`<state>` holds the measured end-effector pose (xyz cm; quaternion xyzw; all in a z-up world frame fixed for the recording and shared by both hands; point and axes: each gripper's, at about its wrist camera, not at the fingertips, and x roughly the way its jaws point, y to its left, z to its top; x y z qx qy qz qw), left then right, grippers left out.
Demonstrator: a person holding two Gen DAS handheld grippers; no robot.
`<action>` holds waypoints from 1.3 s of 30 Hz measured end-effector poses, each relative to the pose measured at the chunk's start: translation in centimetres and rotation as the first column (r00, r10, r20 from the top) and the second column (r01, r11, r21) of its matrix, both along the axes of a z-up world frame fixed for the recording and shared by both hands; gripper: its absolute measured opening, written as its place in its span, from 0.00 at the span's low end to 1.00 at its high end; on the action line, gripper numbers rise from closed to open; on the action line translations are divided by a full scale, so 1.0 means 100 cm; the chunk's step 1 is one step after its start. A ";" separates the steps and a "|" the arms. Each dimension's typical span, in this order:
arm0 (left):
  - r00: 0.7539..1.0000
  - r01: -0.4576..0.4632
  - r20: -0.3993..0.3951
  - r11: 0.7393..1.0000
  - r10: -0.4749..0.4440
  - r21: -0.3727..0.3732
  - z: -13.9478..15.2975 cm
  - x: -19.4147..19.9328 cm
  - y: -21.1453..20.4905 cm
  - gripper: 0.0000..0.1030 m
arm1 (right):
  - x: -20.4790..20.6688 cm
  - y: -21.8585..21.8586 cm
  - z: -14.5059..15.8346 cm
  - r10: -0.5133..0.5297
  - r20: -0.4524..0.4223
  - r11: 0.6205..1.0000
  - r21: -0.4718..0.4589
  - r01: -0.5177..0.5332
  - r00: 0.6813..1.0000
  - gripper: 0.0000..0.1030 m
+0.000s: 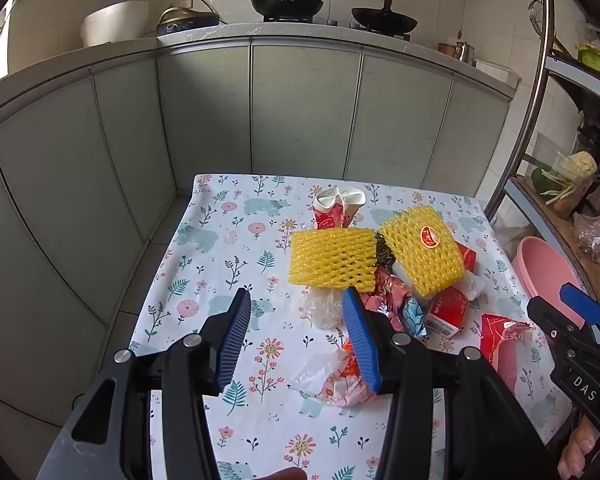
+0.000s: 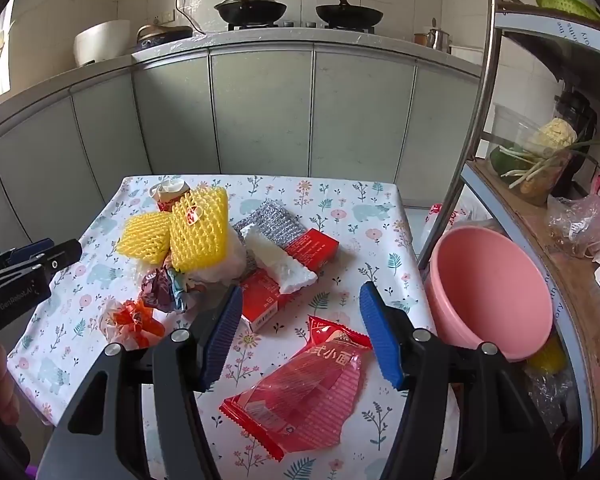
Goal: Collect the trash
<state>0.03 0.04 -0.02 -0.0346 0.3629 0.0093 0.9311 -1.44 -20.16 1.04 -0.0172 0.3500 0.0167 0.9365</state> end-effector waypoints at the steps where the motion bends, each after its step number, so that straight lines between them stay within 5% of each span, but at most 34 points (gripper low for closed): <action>1: 1.000 0.000 0.001 1.000 0.000 0.000 0.000 0.000 0.000 0.46 | -0.001 -0.001 0.000 -0.005 -0.001 1.000 0.002 0.005 1.000 0.60; 39: 1.000 -0.001 -0.001 1.000 0.001 -0.021 0.000 -0.005 0.001 0.46 | -0.008 -0.006 0.004 -0.032 0.010 0.999 0.000 0.032 0.999 0.60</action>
